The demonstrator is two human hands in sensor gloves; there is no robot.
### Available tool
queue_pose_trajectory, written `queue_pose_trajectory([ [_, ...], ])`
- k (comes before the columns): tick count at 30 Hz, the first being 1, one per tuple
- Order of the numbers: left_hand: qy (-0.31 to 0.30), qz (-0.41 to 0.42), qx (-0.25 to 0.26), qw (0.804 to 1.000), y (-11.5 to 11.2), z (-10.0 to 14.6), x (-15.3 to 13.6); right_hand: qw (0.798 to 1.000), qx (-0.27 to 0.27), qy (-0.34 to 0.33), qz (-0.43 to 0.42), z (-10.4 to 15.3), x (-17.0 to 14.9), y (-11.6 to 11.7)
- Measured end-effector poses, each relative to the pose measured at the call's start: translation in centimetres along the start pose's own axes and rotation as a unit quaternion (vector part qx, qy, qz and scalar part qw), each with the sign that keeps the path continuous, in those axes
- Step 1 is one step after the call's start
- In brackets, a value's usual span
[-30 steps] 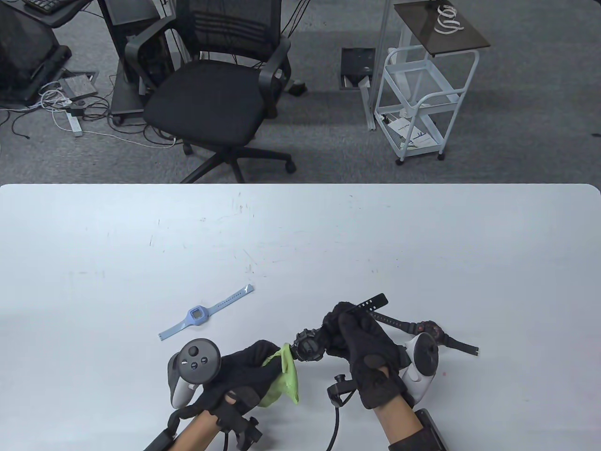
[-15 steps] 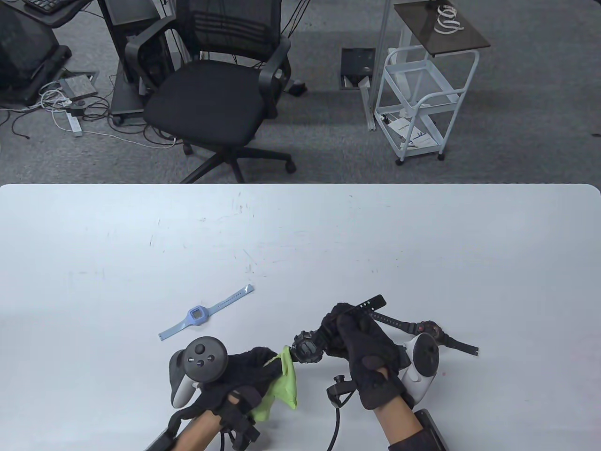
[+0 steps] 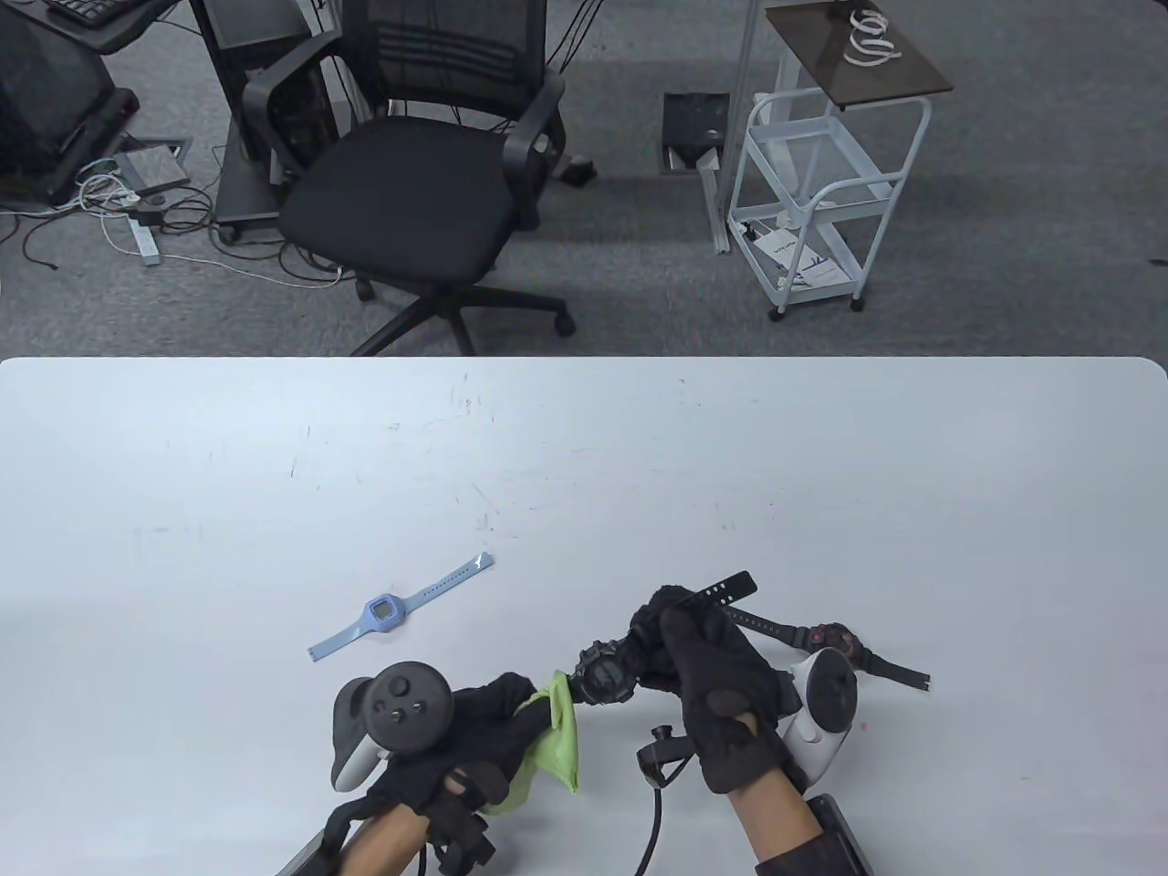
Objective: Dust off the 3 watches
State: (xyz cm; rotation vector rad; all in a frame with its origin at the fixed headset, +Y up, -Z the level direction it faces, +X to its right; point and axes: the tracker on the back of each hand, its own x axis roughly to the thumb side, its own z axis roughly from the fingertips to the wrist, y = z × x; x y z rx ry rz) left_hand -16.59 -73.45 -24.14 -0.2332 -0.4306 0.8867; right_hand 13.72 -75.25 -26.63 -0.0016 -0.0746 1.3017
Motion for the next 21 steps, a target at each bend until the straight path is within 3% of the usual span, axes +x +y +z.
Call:
queue_pose_trajectory([
  [10, -0.006, -0.028, 0.057, 0.998, 0.87, 0.41, -0.19, 1.0, -0.004, 0.011, -0.021, 0.0, -0.13, -0.05],
  [21, -0.013, 0.005, 0.041, 0.999, 0.69, 0.22, -0.47, 0.999, -0.01, 0.024, -0.038, 0.01, -0.33, -0.28],
])
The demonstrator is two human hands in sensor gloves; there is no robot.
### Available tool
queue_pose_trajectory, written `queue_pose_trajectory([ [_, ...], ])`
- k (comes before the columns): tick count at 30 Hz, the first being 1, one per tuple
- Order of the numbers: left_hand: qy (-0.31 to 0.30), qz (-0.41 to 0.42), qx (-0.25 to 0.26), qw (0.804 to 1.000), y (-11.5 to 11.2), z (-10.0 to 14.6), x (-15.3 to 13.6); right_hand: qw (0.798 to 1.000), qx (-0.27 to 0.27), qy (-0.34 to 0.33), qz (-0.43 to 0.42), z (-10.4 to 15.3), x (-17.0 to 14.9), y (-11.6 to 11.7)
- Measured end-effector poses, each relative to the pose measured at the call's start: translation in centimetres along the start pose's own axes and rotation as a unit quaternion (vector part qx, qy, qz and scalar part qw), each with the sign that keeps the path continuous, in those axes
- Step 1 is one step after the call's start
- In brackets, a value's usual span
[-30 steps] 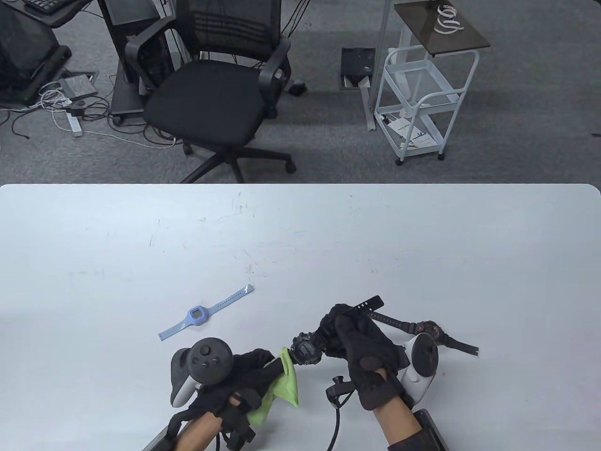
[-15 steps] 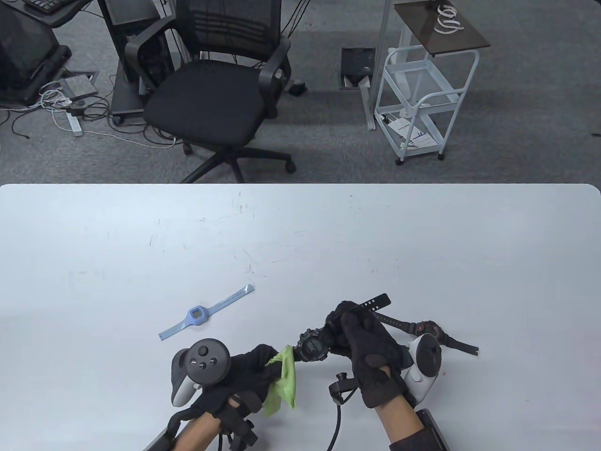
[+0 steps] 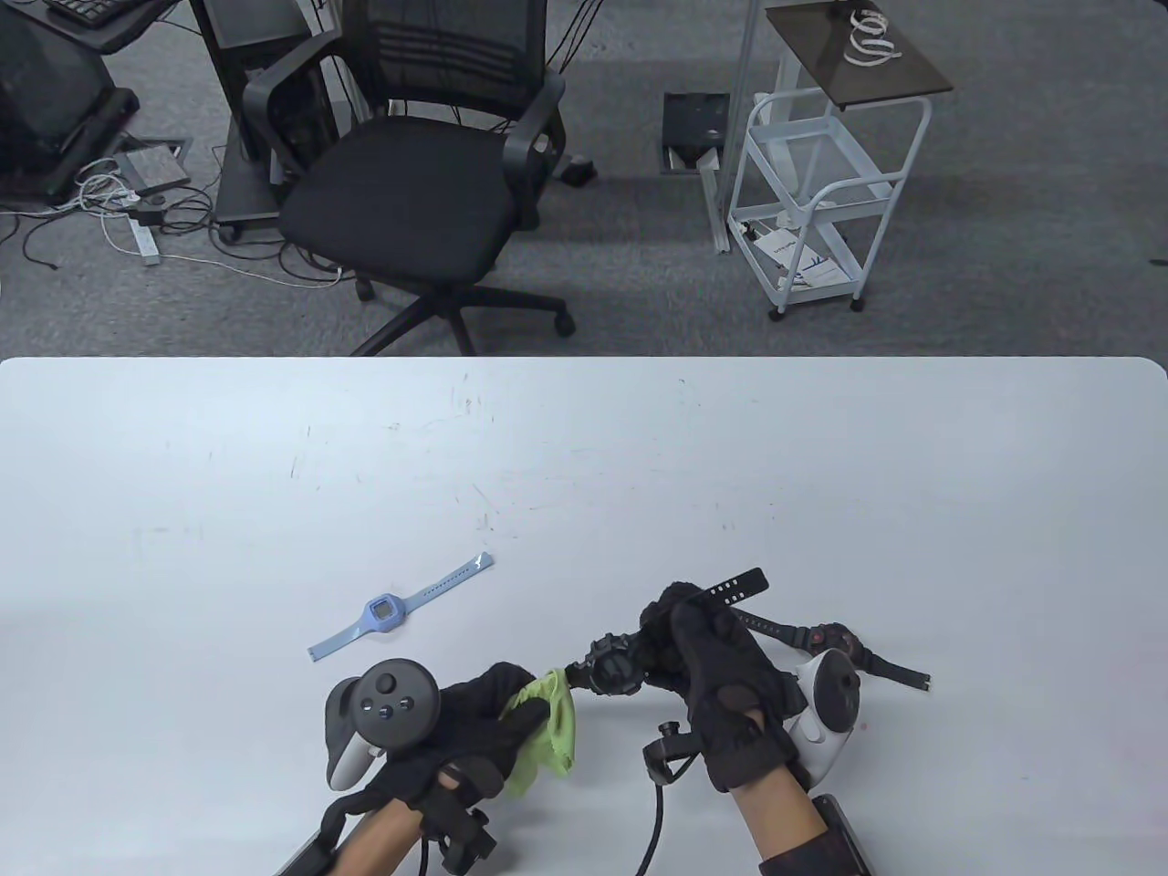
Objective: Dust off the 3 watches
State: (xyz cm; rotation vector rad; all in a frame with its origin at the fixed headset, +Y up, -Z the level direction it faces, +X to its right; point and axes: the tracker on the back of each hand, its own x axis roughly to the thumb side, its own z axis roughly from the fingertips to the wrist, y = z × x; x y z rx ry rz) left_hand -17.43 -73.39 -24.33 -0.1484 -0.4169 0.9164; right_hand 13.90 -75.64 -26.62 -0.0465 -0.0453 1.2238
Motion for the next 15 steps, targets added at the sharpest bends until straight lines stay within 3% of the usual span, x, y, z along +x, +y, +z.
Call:
queue_pose_trajectory([
  [15, -0.007, 0.018, 0.035, 0.999, 0.46, 0.28, -0.26, 1.0, -0.011, 0.01, -0.022, 0.13, 0.11, -0.07],
])
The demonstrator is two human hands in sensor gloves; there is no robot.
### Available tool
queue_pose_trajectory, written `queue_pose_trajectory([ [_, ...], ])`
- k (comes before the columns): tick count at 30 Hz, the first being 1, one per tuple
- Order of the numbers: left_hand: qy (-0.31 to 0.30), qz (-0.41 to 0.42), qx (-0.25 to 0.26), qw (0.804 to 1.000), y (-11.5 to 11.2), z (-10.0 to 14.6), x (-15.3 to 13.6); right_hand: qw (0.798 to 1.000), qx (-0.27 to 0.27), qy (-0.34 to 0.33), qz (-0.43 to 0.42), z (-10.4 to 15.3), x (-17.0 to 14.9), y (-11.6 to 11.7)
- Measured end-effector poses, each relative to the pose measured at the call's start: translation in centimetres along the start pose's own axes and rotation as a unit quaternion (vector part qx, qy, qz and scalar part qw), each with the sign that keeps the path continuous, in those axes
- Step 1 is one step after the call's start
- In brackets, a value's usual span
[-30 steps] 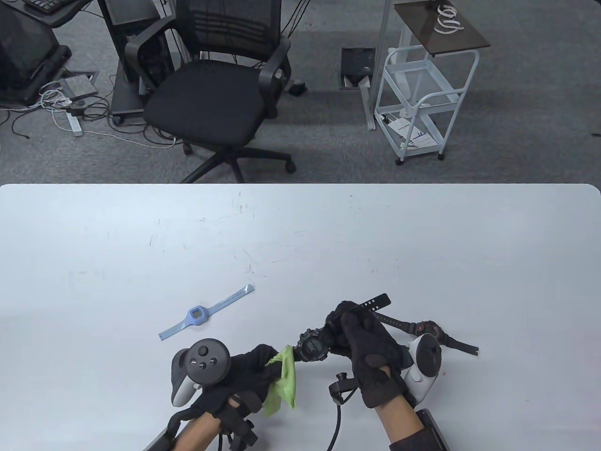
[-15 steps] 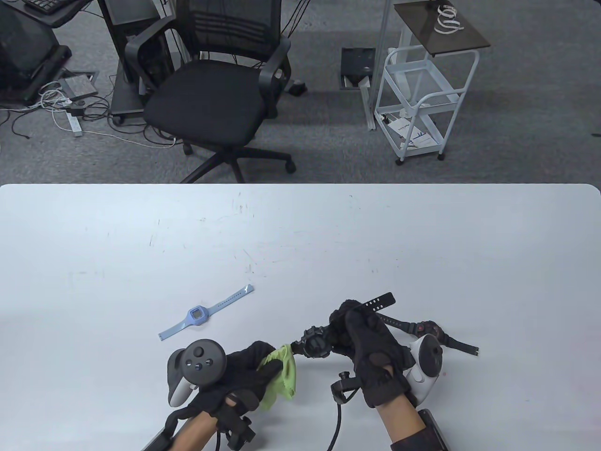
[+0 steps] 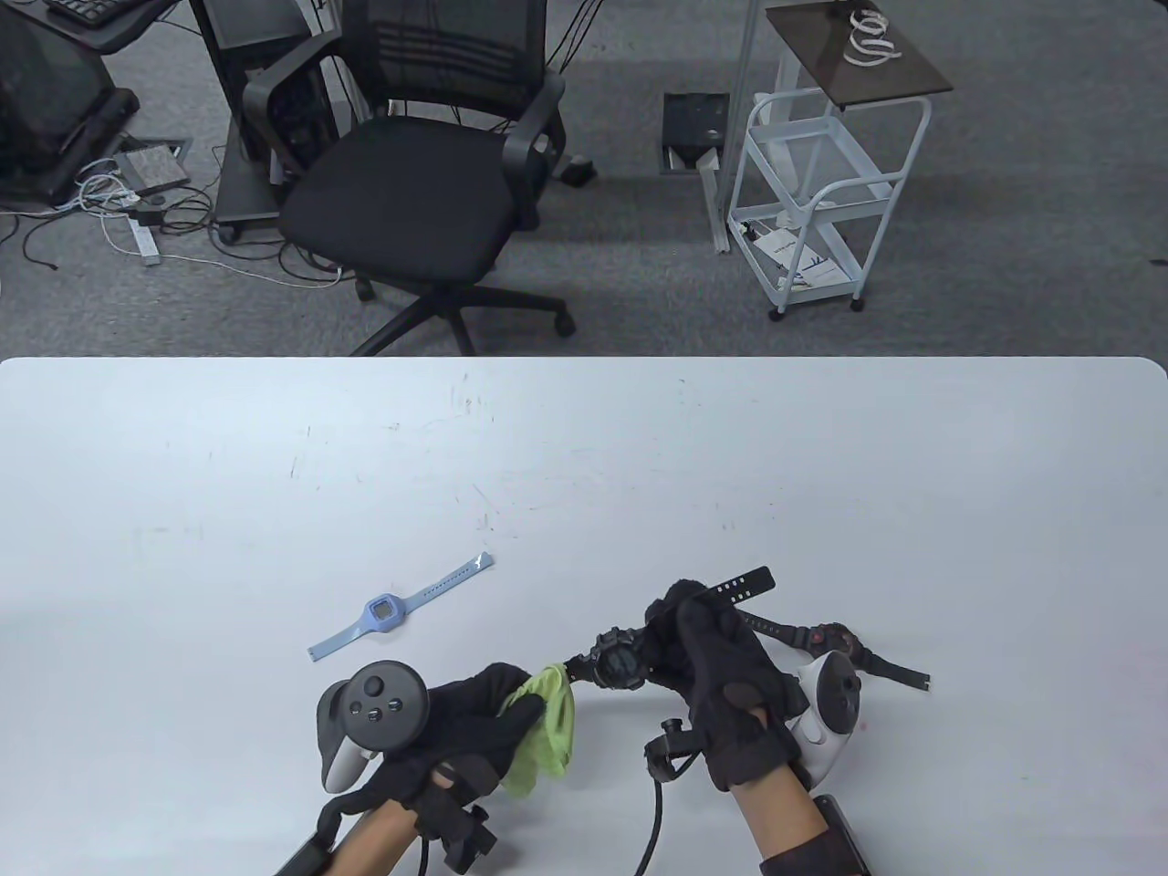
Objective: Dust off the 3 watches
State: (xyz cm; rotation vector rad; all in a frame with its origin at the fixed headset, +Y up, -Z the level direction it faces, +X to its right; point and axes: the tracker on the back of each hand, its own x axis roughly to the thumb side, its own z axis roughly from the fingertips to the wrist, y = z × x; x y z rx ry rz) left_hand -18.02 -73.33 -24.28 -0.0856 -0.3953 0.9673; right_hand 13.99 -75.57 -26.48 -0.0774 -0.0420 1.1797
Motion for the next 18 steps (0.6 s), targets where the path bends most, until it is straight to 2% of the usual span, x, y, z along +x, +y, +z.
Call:
queue_pose_trajectory([
  [2, -0.002, 0.004, 0.009, 1.0, 0.09, 0.0, -0.03, 1.0, -0.002, 0.001, 0.002, -0.01, 0.03, -0.05],
  [8, -0.001, 0.004, -0.004, 1.0, 0.03, -0.13, -0.1, 1.0, 0.001, -0.001, 0.001, -0.09, 0.12, -0.11],
  [18, -0.014, -0.003, 0.015, 1.0, 0.35, 0.12, 0.24, 1.0, -0.013, -0.002, 0.003, -0.14, 0.19, -0.54],
])
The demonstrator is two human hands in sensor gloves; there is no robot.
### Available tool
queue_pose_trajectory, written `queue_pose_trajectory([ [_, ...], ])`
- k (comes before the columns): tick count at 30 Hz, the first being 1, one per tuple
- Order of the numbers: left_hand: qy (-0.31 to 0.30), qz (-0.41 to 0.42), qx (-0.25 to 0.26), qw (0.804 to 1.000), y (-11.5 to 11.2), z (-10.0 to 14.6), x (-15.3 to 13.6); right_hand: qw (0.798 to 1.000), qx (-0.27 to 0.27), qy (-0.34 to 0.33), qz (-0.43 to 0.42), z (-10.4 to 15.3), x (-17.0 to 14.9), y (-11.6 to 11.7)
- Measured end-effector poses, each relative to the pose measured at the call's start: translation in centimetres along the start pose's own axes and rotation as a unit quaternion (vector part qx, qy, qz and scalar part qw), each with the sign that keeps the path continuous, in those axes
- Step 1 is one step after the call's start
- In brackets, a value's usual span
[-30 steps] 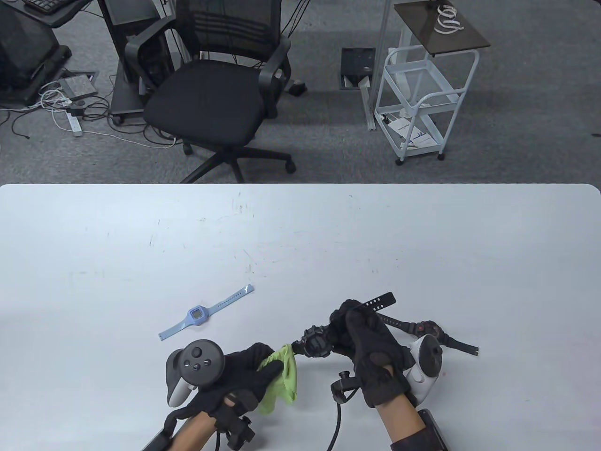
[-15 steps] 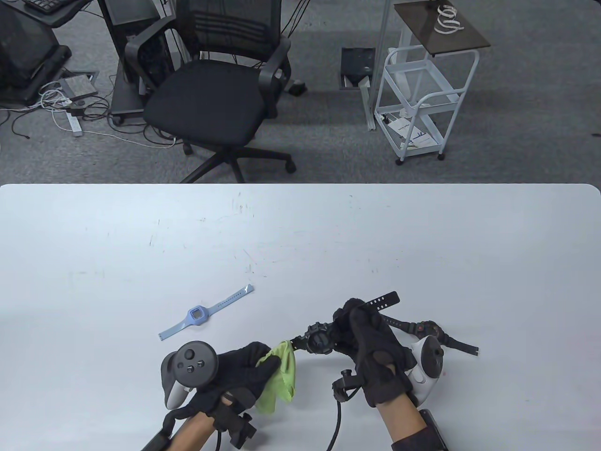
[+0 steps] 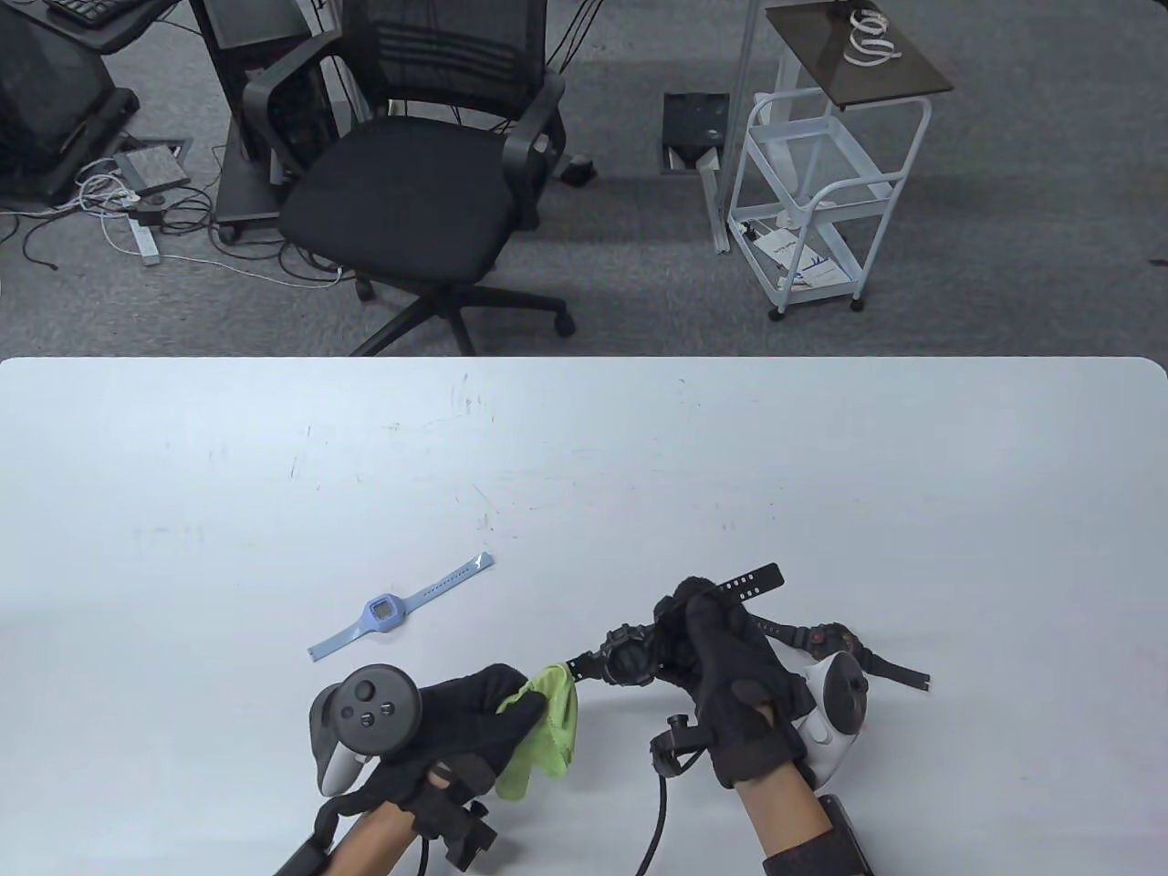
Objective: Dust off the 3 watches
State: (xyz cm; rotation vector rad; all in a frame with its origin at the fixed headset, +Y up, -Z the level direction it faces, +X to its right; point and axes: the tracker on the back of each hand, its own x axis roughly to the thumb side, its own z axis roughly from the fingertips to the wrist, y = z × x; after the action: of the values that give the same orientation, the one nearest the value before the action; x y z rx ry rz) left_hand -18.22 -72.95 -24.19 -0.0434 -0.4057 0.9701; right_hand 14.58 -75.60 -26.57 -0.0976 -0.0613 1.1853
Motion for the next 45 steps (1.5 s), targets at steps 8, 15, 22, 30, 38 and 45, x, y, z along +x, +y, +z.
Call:
queue_pose_trajectory([
  [8, 0.002, 0.012, -0.012, 1.0, -0.3, -0.1, -0.1, 1.0, -0.004, 0.0, -0.001, 0.0, 0.1, -0.1],
  [15, 0.007, -0.003, 0.015, 1.0, 0.3, 0.1, -0.2, 1.0, -0.006, -0.003, -0.002, 0.0, 0.2, -0.2],
  [22, 0.005, 0.024, 0.004, 1.0, 0.1, 0.1, -0.3, 1.0, -0.015, 0.006, -0.005, -0.1, 0.1, -0.8],
  [30, 0.011, 0.015, -0.008, 1.0, -0.1, 0.0, -0.2, 1.0, -0.003, 0.012, -0.018, -0.2, 0.1, -0.8],
  [38, -0.025, -0.089, -0.079, 0.993, -0.2, -0.2, 1.5, 1.0, -0.003, 0.005, -0.029, -0.2, 0.6, -1.0],
  [45, -0.052, -0.259, -0.127, 0.956, -2.1, -0.5, 2.6, 0.999, -0.009, 0.003, -0.033, -0.3, 0.8, -1.1],
])
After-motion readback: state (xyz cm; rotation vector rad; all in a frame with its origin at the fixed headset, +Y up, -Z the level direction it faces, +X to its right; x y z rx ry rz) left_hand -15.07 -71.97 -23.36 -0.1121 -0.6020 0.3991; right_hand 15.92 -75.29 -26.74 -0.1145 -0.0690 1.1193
